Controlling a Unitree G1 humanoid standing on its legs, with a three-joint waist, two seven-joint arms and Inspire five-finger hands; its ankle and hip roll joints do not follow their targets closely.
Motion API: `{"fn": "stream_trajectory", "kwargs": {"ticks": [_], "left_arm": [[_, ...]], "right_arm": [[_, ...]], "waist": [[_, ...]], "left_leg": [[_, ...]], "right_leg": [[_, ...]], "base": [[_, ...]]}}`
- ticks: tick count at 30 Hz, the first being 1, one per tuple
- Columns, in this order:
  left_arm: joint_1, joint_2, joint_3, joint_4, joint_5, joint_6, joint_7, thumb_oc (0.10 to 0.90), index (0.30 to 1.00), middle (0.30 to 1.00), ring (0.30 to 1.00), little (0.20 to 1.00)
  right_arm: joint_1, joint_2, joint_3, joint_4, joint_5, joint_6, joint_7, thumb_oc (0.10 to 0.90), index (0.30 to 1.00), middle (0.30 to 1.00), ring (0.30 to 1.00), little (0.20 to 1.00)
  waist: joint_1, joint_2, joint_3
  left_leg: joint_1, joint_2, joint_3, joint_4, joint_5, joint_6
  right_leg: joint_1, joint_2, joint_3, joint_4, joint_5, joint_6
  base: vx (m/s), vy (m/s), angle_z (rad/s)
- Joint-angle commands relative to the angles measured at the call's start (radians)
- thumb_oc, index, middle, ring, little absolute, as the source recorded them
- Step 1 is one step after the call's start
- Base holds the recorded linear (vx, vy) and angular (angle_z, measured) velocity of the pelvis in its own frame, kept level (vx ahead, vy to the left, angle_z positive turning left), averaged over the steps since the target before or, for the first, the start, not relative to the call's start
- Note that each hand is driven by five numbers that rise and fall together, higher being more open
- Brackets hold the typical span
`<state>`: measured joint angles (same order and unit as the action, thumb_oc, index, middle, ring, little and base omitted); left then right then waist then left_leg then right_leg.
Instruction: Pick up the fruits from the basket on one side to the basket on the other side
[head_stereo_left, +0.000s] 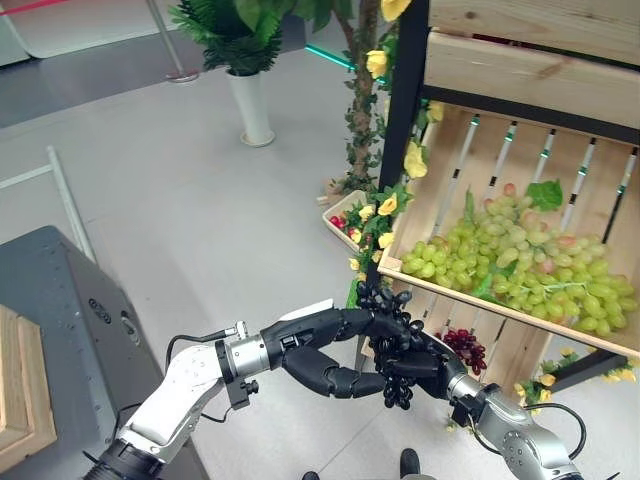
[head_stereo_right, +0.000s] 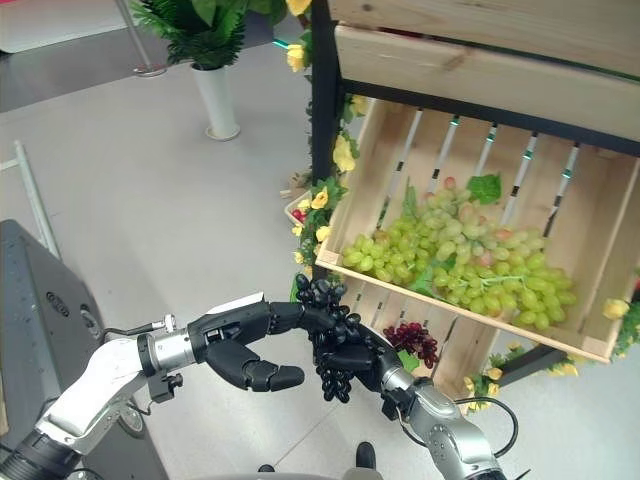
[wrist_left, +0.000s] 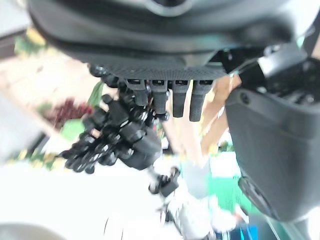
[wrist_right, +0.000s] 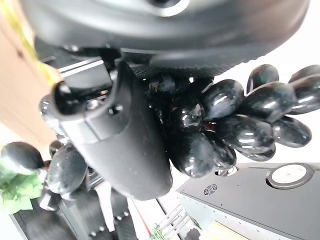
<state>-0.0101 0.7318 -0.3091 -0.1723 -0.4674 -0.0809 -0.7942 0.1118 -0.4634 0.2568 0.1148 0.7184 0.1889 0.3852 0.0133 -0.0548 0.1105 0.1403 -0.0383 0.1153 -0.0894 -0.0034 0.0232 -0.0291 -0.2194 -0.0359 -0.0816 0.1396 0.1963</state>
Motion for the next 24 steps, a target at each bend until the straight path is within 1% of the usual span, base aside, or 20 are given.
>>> {"fn": "stream_trajectory", "kwargs": {"ticks": [1, 3, 4, 6, 7, 9, 10, 11, 12, 13, 14, 15, 17, 19, 20, 21, 23, 24], "left_arm": [[-0.096, -0.024, 0.008, -0.016, -0.115, 0.011, -0.142, 0.8, 0.9, 0.9, 0.9, 0.9], [-0.089, 0.006, -0.011, -0.017, -0.067, 0.019, -0.168, 0.8, 0.9, 0.9, 0.9, 0.9], [-0.087, 0.027, -0.023, -0.019, -0.051, 0.034, -0.178, 0.8, 0.9, 0.9, 0.9, 0.9], [-0.082, 0.067, -0.048, -0.004, 0.02, 0.049, -0.191, 0.8, 0.9, 0.9, 0.9, 0.9], [-0.077, 0.095, -0.059, 0.003, 0.049, 0.052, -0.175, 0.8, 0.9, 0.9, 0.9, 0.9], [-0.065, 0.11, -0.074, 0.041, 0.174, 0.076, -0.12, 0.8, 0.9, 0.9, 0.9, 0.9], [-0.059, 0.119, -0.074, 0.054, 0.196, 0.073, -0.113, 0.8, 0.9, 0.9, 0.9, 0.9], [-0.047, 0.123, -0.077, 0.085, 0.268, 0.083, -0.081, 0.8, 0.9, 0.9, 0.9, 0.9], [-0.043, 0.123, -0.076, 0.095, 0.297, 0.086, -0.065, 0.8, 0.9, 0.9, 0.9, 0.9], [-0.036, 0.118, -0.078, 0.126, 0.377, 0.09, -0.014, 0.8, 0.9, 0.9, 0.9, 0.9], [-0.036, 0.118, -0.078, 0.126, 0.377, 0.09, -0.014, 0.8, 0.9, 0.9, 0.9, 0.9], [-0.022, 0.099, -0.086, 0.174, 0.455, 0.089, 0.052, 0.8, 0.9, 0.9, 0.9, 0.9], [-0.009, 0.071, -0.078, 0.218, 0.528, 0.101, 0.156, 0.8, 0.9, 0.9, 0.9, 0.9], [-0.005, 0.048, -0.08, 0.251, 0.59, 0.106, 0.22, 0.8, 0.9, 0.9, 0.9, 0.9], [-0.011, 0.028, -0.083, 0.281, 0.651, 0.111, 0.292, 0.8, 0.9, 0.9, 0.9, 0.9], [-0.017, 0.019, -0.086, 0.29, 0.662, 0.132, 0.321, 0.8, 0.9, 0.9, 0.9, 0.9], [-0.049, -0.007, -0.1, 0.331, 0.766, 0.169, 0.417, 0.8, 0.9, 0.9, 0.9, 0.9], [-0.093, -0.023, -0.122, 0.367, 0.801, 0.232, 0.494, 0.8, 0.9, 0.9, 0.9, 0.9]], "right_arm": [[-0.095, -0.037, -0.031, -0.058, 0.046, -0.076, 0.135, 0.4, 0.3, 0.3, 0.3, 0.3], [-0.093, -0.055, -0.021, -0.052, 0.052, -0.076, 0.15, 0.4, 0.3, 0.3, 0.3, 0.3], [-0.092, -0.067, -0.02, -0.056, 0.055, -0.071, 0.151, 0.4, 0.3, 0.3, 0.3, 0.3], [-0.088, -0.098, -0.012, -0.056, 0.061, -0.065, 0.161, 0.4, 0.3, 0.3, 0.3, 0.3], [-0.089, -0.11, -0.007, -0.049, 0.065, -0.071, 0.157, 0.4, 0.3, 0.3, 0.3, 0.3], [-0.096, -0.129, -0.004, -0.034, 0.073, -0.07, 0.157, 0.4, 0.3, 0.3, 0.3, 0.3], [-0.098, -0.132, -0.002, -0.03, 0.07, -0.069, 0.156, 0.4, 0.3, 0.3, 0.3, 0.3], [-0.102, -0.143, 0.0, -0.021, 0.05, -0.067, 0.143, 0.4, 0.3, 0.3, 0.3, 0.3], [-0.103, -0.146, 0.001, -0.017, 0.048, -0.066, 0.14, 0.4, 0.3, 0.3, 0.3, 0.3], [-0.105, -0.145, 0.002, -0.008, 0.042, -0.055, 0.129, 0.4, 0.3, 0.3, 0.3, 0.3], [-0.105, -0.145, 0.002, -0.008, 0.042, -0.055, 0.129, 0.4, 0.3, 0.3, 0.3, 0.3], [-0.102, -0.139, 0.001, 0.012, 0.021, -0.054, 0.109, 0.4, 0.3, 0.3, 0.3, 0.3], [-0.093, -0.128, -0.007, 0.031, -0.001, -0.049, 0.093, 0.4, 0.3, 0.3, 0.3, 0.3], [-0.09, -0.119, -0.011, 0.042, -0.006, -0.054, 0.08, 0.4, 0.3, 0.3, 0.3, 0.3], [-0.093, -0.11, -0.014, 0.055, -0.013, -0.065, 0.056, 0.4, 0.3, 0.3, 0.3, 0.3], [-0.101, -0.107, -0.013, 0.058, -0.011, -0.071, 0.044, 0.4, 0.3, 0.3, 0.3, 0.3], [-0.138, -0.095, -0.014, 0.086, -0.013, -0.103, 0.004, 0.4, 0.3, 0.3, 0.3, 0.3], [-0.191, -0.092, -0.007, 0.116, 0.002, -0.133, -0.027, 0.4, 0.3, 0.3, 0.3, 0.3]], "waist": [[-0.001, 0.031, -0.032], [-0.003, 0.034, -0.032], [-0.004, 0.035, -0.033], [-0.005, 0.041, -0.039], [-0.005, 0.04, -0.039], [-0.002, 0.037, -0.042], [-0.002, 0.036, -0.043], [-0.004, 0.036, -0.043], [-0.004, 0.037, -0.042], [-0.005, 0.037, -0.041], [-0.005, 0.037, -0.041], [-0.006, 0.035, -0.034], [-0.005, 0.032, -0.029], [-0.003, 0.029, -0.02], [0.0, 0.027, -0.008], [0.004, 0.026, -0.001], [0.015, 0.025, 0.03], [0.024, 0.024, 0.07]], "left_leg": [[-0.037, 0.0, -0.016, 0.007, -0.071, 0.013], [-0.04, 0.005, -0.001, 0.002, -0.066, 0.016], [-0.042, 0.009, 0.003, 0.002, -0.064, 0.017], [-0.048, 0.022, 0.002, 0.002, -0.057, 0.013], [-0.048, 0.027, -0.002, 0.002, -0.056, 0.008], [-0.049, 0.04, -0.007, 0.002, -0.05, -0.003], [-0.048, 0.046, -0.008, 0.002, -0.047, -0.006], [-0.047, 0.058, -0.009, 0.002, -0.041, -0.013], [-0.046, 0.063, -0.009, 0.002, -0.038, -0.016], [-0.046, 0.074, -0.007, 0.002, -0.03, -0.024], [-0.046, 0.074, -0.007, 0.002, -0.03, -0.024], [-0.048, 0.091, -0.011, 0.002, -0.023, -0.034], [-0.053, 0.101, -0.017, 0.002, -0.018, -0.042], [-0.061, 0.108, -0.025, 0.002, -0.013, -0.048], [-0.071, 0.113, -0.032, 0.002, -0.008, -0.055], [-0.08, 0.115, -0.036, 0.002, -0.006, -0.057], [-0.113, 0.117, -0.048, 0.002, 0.004, -0.063], [-0.146, 0.117, -0.063, 0.002, 0.015, -0.067]], "right_leg": [[-0.057, -0.059, -0.084, 0.122, 0.045, 0.039], [-0.063, -0.058, -0.094, 0.148, 0.046, 0.039], [-0.061, -0.057, -0.095, 0.149, 0.044, 0.038], [-0.037, -0.048, -0.098, 0.121, 0.009, 0.03], [-0.031, -0.046, -0.096, 0.101, 0.014, 0.027], [-0.003, -0.033, -0.108, 0.055, 0.001, 0.034], [0.002, -0.027, -0.107, 0.049, -0.003, 0.033], [0.015, -0.01, -0.102, 0.039, -0.022, 0.033], [0.019, -0.005, -0.102, 0.037, -0.026, 0.03], [0.029, 0.007, -0.105, 0.03, -0.035, 0.025], [0.029, 0.007, -0.105, 0.03, -0.035, 0.025], [0.044, 0.024, -0.112, 0.017, -0.048, 0.012], [0.051, 0.036, -0.121, 0.009, -0.056, 0.002], [0.049, 0.043, -0.128, 0.01, -0.062, -0.004], [0.044, 0.047, -0.136, 0.01, -0.065, -0.009], [0.038, 0.049, -0.143, 0.013, -0.068, -0.011], [0.01, 0.056, -0.16, 0.034, -0.078, -0.019], [-0.026, 0.059, -0.168, 0.063, -0.088, -0.024]], "base": [[-0.06, -0.018, -0.5], [-0.06, -0.064, -0.37], [-0.06, -0.115, -0.24], [-0.05, -0.145, -0.11], [-0.01, -0.193, 0.03], [0.02, -0.213, -0.01], [0.02, -0.217, -0.01], [0.02, -0.174, 0.0], [0.03, -0.221, 0.0], [0.02, -0.119, -0.03], [0.03, -0.218, -0.04], [0.03, -0.184, -0.02], [0.02, -0.2, 0.01], [-0.02, -0.123, 0.03], [-0.07, -0.111, 0.13], [-0.13, -0.127, 0.21], [-0.27, -0.108, 0.16], [-0.28, -0.084, 0.08]]}}
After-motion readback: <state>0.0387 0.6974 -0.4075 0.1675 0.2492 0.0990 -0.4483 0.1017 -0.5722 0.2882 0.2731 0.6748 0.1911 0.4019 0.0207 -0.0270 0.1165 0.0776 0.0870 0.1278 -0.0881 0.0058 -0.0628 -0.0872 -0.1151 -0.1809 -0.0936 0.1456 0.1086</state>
